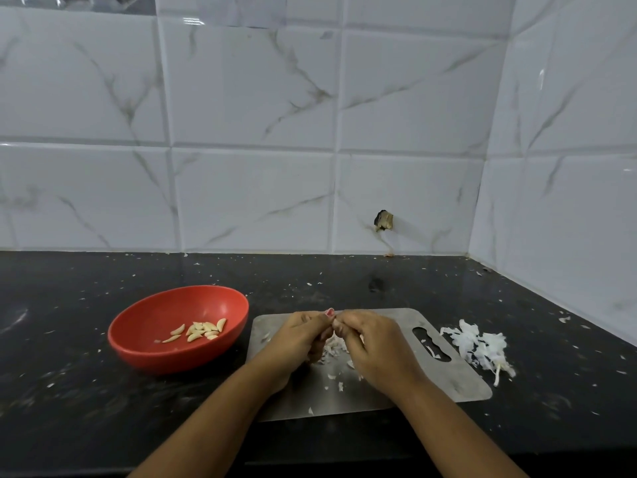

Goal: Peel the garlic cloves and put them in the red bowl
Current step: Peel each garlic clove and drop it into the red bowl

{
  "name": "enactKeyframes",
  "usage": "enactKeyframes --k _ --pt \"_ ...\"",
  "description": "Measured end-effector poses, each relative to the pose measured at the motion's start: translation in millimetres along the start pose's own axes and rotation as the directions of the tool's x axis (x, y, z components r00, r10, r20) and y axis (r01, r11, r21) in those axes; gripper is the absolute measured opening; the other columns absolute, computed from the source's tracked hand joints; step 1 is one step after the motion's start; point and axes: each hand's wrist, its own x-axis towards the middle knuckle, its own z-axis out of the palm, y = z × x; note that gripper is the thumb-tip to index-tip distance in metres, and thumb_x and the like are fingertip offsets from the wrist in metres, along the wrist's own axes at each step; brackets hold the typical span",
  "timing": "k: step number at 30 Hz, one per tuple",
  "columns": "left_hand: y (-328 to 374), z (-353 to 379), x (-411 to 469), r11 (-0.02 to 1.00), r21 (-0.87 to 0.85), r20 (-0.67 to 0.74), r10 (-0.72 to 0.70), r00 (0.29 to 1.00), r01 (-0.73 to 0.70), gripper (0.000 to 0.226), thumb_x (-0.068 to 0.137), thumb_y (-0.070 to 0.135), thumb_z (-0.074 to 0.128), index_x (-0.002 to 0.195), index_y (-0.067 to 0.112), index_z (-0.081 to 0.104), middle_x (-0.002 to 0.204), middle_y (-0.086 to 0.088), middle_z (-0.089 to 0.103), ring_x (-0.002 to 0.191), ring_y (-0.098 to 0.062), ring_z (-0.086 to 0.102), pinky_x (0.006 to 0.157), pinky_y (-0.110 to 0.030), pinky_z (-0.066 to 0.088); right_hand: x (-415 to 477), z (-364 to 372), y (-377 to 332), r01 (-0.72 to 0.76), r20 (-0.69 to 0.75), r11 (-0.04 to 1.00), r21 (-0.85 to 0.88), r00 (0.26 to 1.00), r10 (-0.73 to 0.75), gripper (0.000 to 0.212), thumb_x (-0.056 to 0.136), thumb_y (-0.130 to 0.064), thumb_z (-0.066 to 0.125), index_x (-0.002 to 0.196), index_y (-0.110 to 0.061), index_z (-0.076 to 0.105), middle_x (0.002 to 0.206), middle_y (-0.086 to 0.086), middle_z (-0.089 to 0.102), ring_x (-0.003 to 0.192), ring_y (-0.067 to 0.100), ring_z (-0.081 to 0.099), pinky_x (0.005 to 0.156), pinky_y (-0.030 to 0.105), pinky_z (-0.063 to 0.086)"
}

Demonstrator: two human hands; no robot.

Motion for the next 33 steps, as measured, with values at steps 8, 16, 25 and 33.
enactKeyframes --k 8,16,25,33 --pt "-4.1 -0.8 1.5 0.947 0.177 -0.155 0.297 0.942 -0.270 0.015 0.089 0.000 0.061 0.086 0.013 0.069 0.071 -0.001 0.069 0.049 -0.011 0.054 0.047 -0.022 0.046 2.5 -2.9 -6.2 -0.347 0.077 0.818 0.459 0.933 0.352 0.028 0.099 -0.016 0.051 0.074 -0.018 0.062 0.070 0.005 0.062 0.054 0.008 0.053 0.053 0.022 0.044" --pt "-1.7 -0.8 -0.8 0.933 0.282 -0.219 0.291 0.932 -0.225 0.011 0.089 0.007 0.065 0.087 0.012 0.074 0.078 -0.003 0.074 0.047 -0.010 0.057 0.049 -0.020 0.045 1.2 0.0 -3.6 -0.352 0.117 0.824 0.444 0.935 0.336 0.026 0.100 -0.017 0.050 0.076 -0.015 0.061 0.062 -0.007 0.055 0.054 0.003 0.049 0.054 0.020 0.039" --pt "4.6 -0.1 -4.5 0.938 0.271 -0.230 0.280 0.932 -0.215 0.010 0.089 0.007 0.065 0.087 0.007 0.075 0.076 -0.005 0.074 0.045 -0.006 0.055 0.049 -0.018 0.046 0.1 1.7 0.7 -0.332 0.118 0.852 0.406 0.943 0.311 0.027 0.100 -0.022 0.049 0.077 -0.011 0.057 0.063 -0.002 0.050 0.054 0.006 0.043 0.054 0.029 0.036" --pt "3.6 -2.1 -3.6 0.960 0.214 -0.228 0.229 0.947 -0.180 0.009 0.088 0.006 0.066 0.085 0.003 0.074 0.073 -0.008 0.072 0.048 -0.008 0.052 0.049 -0.020 0.043 0.6 1.6 -1.8 -0.342 0.133 0.863 0.371 0.940 0.315 0.030 0.101 -0.024 0.049 0.072 -0.025 0.056 0.061 -0.004 0.051 0.052 0.004 0.042 0.053 0.030 0.035"
